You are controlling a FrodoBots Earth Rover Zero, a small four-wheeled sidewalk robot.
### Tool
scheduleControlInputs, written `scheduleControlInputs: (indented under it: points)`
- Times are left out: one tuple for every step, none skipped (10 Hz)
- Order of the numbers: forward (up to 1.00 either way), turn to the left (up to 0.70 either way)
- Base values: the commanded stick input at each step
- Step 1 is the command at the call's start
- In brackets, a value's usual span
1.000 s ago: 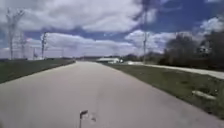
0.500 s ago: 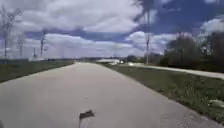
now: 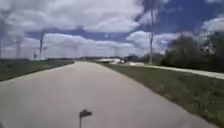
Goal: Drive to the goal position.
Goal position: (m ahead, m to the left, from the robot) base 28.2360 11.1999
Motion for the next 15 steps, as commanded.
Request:
scheduleControlInputs:
  points:
    - [1.0, 0.05]
    - [1.0, 0.0]
    - [1.0, 0.0]
    - [1.0, 0.0]
    - [1.0, 0.17]
    - [1.0, 0.27]
    - [1.0, 0.27]
    - [1.0, 0.27]
    - [1.0, 0.27]
    - [1.0, 0.22]
    - [1.0, 0.0]
    - [1.0, 0.0]
    - [1.0, 0.0]
    - [1.0, 0.0]
    - [1.0, 0.0]
